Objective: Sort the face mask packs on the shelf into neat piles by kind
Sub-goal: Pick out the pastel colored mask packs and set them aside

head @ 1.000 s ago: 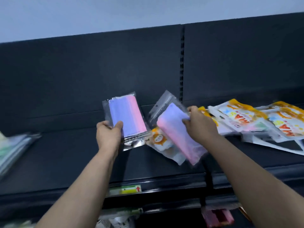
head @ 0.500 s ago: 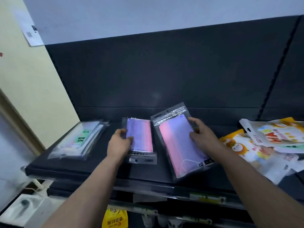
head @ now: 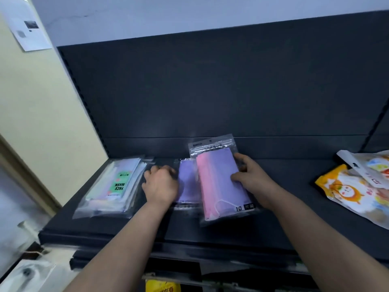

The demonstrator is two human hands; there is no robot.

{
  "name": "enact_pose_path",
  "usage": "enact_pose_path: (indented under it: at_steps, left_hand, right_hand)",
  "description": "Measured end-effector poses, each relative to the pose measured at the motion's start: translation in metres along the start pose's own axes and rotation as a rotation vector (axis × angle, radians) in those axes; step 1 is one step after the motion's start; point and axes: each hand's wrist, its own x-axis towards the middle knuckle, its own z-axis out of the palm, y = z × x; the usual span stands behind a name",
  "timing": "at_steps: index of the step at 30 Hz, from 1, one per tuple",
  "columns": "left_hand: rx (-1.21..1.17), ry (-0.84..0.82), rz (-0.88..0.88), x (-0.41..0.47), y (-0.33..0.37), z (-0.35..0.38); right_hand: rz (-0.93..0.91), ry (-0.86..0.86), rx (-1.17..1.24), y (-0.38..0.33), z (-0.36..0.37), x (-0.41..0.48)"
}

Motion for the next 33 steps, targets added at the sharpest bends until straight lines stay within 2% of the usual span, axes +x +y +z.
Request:
enact_pose_path:
  at_steps: [7,9,12,16,20,23,27,33]
  left_hand:
    - [-0.15,0.065,0.058,0.018,-0.021,-0.027]
    - [-0.159,0.061,0.064,0.017,-0.023,-0.03]
    - [-0.16,0.048,0.082,0.016,-0.025,-0.028]
    - [-0.136,0.024,0.167,0.015,-0.018,-0.02]
    - [-0.031,-0.034,0.303,0.008,0.009,-0.009]
    - [0.052,-0.094,0.433,-0.005,0.047,0.007]
    - [0.091,-0.15,0.601,-0.036,0.112,0.036]
    - [0.019,-0.267,0.821,-0.113,0.232,0.075]
  right_hand:
    - [-0.009,-0.009,-0.108,0.002,0.071,0.027]
    - [0.016,0.009,-0.308,0.006,0.083,0.032]
    - [0.076,-0.019,-0.775,0.009,0.094,0.03]
    - [-0.023,0.031,-1.021,0.007,0.089,0.027]
    - [-0.154,0.058,-1.264,0.007,0.052,0.013]
    - [-0.132,0.069,-1.403,0.013,0.008,-0.008]
    - [-0.078,0.166,-1.44,0.022,-0.062,-0.043]
    - [0.057,0.369,-1.425,0.047,-0.193,-0.114]
